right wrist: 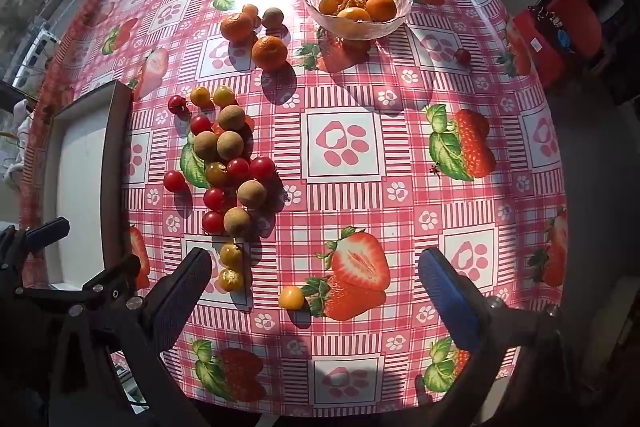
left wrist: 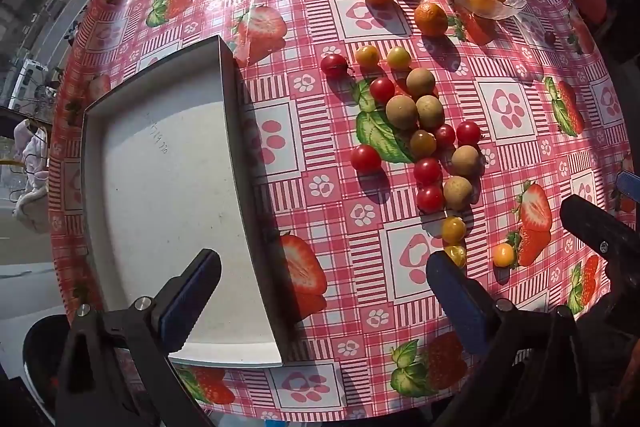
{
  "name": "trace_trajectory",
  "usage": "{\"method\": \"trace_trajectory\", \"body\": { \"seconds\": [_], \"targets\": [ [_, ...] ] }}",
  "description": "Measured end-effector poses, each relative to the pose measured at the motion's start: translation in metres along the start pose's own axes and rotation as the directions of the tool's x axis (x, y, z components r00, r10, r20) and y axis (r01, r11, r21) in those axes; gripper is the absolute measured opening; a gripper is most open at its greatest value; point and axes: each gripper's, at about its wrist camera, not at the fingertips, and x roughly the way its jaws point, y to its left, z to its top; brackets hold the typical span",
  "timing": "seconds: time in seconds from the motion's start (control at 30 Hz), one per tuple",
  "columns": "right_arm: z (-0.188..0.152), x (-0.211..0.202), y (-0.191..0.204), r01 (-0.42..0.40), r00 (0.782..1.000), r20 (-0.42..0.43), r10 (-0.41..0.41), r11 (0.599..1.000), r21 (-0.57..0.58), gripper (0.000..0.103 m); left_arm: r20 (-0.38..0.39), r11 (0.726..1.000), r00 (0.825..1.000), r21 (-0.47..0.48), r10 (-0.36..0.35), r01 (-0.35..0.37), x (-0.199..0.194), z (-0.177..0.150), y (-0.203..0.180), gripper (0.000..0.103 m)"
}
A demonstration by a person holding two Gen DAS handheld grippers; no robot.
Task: Organize fruits
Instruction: 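Move left tool to a red cherry tomato while right tool approaches a yellow tomato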
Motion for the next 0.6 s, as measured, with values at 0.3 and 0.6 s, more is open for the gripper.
{"method": "trace_trajectory", "body": {
  "seconds": [0.3,0.6],
  "targets": [
    [0.001,0.001,0.004,0.002,1.0,-0.003,-0.002,1.0,0.001,0.103,-0.045,0.999,0.999,-0.035,0.006,-0.007,0.011,-0.001,0.01,0.103],
    [-0.002,0.004,0.002,-0.004,1.0,-0.001,0.004,1.0,-0.002,0.103,-0.084,0.999,0.996,-0.044,-0.032,0.029,0.018,0.0,0.009,0.103]
  ]
}}
